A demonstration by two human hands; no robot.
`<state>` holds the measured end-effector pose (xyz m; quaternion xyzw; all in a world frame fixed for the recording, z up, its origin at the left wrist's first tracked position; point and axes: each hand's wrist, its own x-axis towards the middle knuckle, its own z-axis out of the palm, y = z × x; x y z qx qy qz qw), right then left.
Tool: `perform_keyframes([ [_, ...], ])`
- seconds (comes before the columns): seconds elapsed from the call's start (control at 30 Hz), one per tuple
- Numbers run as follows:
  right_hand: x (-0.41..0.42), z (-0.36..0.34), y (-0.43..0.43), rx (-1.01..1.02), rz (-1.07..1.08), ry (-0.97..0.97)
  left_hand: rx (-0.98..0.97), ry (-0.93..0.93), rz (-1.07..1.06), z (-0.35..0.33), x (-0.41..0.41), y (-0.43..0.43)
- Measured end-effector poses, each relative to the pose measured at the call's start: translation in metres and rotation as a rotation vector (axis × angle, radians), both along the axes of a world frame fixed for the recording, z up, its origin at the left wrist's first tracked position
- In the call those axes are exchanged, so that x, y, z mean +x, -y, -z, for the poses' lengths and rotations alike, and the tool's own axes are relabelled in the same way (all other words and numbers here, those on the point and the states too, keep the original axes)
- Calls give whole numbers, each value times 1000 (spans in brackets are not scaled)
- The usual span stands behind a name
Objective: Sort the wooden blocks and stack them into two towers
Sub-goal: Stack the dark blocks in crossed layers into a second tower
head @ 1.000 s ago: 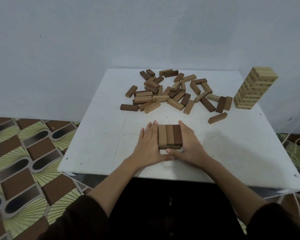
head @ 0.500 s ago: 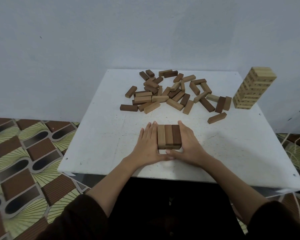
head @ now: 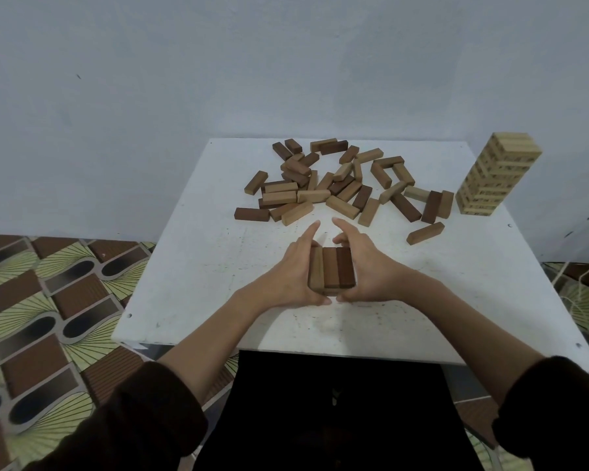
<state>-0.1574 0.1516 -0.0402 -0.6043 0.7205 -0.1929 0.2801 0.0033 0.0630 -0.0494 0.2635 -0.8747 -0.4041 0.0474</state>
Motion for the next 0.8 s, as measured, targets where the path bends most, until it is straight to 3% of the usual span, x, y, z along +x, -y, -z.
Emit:
perform_keyframes([
  [0.8, 8, -1, 5, 24, -10, -14, 61, 22, -23, -4, -9, 2],
])
